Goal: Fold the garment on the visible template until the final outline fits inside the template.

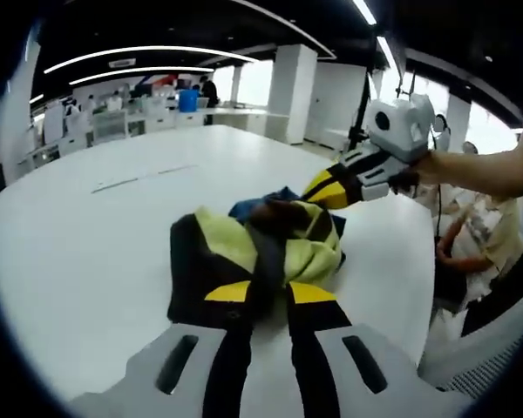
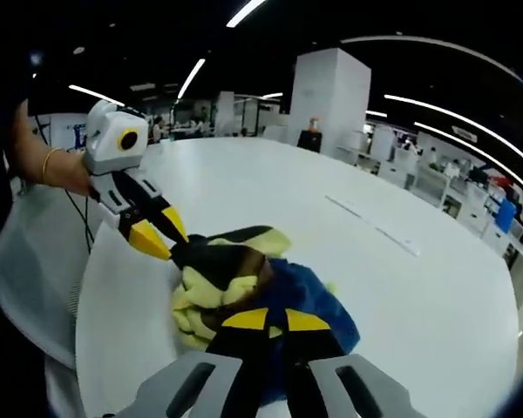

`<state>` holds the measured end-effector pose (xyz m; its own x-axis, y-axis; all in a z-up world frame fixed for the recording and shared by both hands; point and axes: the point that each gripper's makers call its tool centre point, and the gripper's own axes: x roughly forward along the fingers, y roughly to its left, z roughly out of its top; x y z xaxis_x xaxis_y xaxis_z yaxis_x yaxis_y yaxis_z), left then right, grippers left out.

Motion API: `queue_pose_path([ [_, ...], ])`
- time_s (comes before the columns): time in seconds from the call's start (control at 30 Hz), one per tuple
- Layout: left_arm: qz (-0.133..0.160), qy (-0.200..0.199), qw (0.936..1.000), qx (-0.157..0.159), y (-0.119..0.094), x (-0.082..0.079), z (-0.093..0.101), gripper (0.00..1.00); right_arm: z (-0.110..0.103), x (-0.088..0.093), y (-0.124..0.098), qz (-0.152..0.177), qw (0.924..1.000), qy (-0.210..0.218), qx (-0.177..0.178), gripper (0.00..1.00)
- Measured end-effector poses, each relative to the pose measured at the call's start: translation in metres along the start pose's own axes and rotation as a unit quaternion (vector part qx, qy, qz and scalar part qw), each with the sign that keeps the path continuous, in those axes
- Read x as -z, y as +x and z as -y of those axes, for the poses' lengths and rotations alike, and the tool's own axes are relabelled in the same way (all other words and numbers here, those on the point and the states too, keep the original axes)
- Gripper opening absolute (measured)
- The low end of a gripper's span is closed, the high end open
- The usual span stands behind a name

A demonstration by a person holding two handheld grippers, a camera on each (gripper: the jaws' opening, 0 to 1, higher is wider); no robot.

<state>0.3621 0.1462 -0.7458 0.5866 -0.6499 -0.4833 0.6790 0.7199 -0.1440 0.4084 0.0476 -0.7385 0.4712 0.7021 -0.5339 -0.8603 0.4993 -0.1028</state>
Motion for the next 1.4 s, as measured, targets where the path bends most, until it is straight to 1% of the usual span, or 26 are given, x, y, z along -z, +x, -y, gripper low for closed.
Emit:
queue_pose_path([
  [0.07, -0.003, 0.001, 1.0000, -0.002, 0.003, 0.001, 0.000, 0.06, 0.001, 0.004, 0.002, -0.008, 0.9999, -0.007, 0.001, 0.00],
  [0.13, -0.007, 0.003, 1.0000, -0.003, 0.006, 0.002, 0.000, 0.03, 0.003, 0.008, 0.002, -0.019, 0.9996, -0.016, 0.010, 0.00],
  [0.2, -0.013, 0.002, 0.9999, -0.004, 0.008, 0.005, -0.001, 0.03, 0.005, 0.011, 0.004, -0.030, 0.9991, -0.024, 0.017, 0.01],
  [0.37, -0.020, 0.002, 0.9998, -0.008, 0.009, 0.008, -0.003, 0.01, 0.004, 0.011, 0.007, -0.031, 0.9989, -0.031, 0.016, 0.00],
  [0.47, -0.024, 0.002, 0.9997, -0.007, 0.009, 0.009, -0.002, 0.00, 0.002, 0.011, 0.008, -0.033, 0.9985, -0.042, 0.014, 0.00],
  [0.6, -0.022, -0.001, 0.9997, -0.013, 0.009, 0.009, -0.004, 0.00, 0.000, 0.013, 0.007, -0.043, 0.9973, -0.058, 0.013, 0.00],
  [0.73, -0.023, 0.000, 0.9997, -0.013, 0.009, 0.010, -0.004, 0.00, 0.000, 0.015, 0.008, -0.048, 0.9972, -0.055, 0.012, 0.00],
  [0.87, -0.020, -0.005, 0.9997, -0.011, 0.009, 0.008, -0.003, 0.00, 0.001, 0.014, 0.008, -0.049, 0.9967, -0.063, 0.013, 0.00],
  [0.97, -0.012, -0.007, 0.9997, -0.018, 0.004, 0.005, -0.004, 0.00, 0.001, 0.011, 0.005, -0.042, 0.9977, -0.051, 0.017, 0.00],
  [1.07, 0.007, -0.012, 0.9996, -0.026, -0.004, -0.002, -0.004, 0.00, 0.004, 0.005, -0.001, -0.029, 0.9990, -0.024, 0.024, 0.00],
  [1.13, 0.012, -0.014, 0.9994, -0.030, -0.010, -0.006, -0.005, 0.00, 0.005, 0.000, -0.006, -0.019, 0.9994, -0.012, 0.027, 0.00],
  [1.23, 0.033, -0.020, 0.9985, -0.038, -0.021, -0.016, -0.008, 0.00, 0.006, -0.006, -0.012, -0.010, 0.9995, 0.000, 0.031, 0.00],
  [1.4, 0.055, -0.027, 0.9963, -0.060, -0.039, -0.031, -0.019, 0.00, 0.012, -0.018, -0.024, 0.010, 0.9989, 0.017, 0.042, 0.00],
])
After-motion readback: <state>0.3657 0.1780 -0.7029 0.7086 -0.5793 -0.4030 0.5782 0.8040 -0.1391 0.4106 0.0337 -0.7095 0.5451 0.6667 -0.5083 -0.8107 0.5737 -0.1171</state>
